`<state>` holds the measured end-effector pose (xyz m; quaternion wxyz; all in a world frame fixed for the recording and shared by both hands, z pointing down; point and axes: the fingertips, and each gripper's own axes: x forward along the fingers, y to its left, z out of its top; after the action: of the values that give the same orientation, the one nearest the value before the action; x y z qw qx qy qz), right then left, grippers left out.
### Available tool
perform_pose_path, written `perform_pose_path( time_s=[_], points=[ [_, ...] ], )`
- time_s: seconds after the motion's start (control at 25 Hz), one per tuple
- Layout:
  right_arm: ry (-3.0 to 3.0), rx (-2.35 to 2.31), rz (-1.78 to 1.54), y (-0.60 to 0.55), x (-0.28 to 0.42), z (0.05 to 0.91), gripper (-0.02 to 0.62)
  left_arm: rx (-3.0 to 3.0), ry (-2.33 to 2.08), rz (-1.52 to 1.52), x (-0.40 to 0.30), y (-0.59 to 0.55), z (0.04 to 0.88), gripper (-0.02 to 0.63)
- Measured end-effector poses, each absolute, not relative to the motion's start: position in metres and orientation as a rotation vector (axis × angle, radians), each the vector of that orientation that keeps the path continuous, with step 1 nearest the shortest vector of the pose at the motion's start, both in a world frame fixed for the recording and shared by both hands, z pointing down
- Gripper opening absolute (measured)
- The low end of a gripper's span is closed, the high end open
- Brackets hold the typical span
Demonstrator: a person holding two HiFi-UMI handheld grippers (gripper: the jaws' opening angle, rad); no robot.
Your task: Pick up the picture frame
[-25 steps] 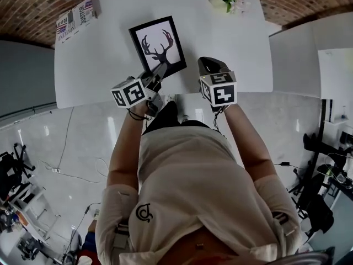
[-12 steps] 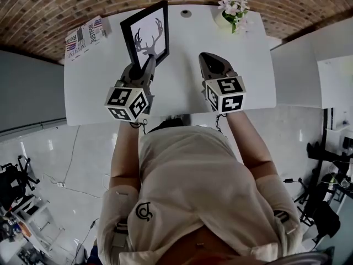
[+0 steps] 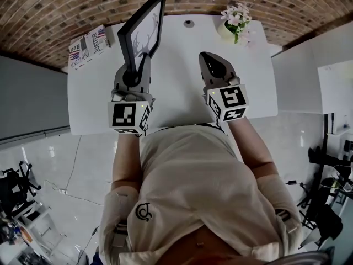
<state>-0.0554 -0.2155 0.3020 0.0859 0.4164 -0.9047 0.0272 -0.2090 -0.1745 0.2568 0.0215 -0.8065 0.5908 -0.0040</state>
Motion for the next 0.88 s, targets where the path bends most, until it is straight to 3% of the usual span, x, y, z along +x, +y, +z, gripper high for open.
perform_pose_path(
  time_s=[0.88],
  points=[
    [-2.708,1.275,-0.038,-0.229,-0.072,0.289,0.005,-2.429,1.841,-0.007,-0.227,-0.188,0.256,0.023]
  ],
)
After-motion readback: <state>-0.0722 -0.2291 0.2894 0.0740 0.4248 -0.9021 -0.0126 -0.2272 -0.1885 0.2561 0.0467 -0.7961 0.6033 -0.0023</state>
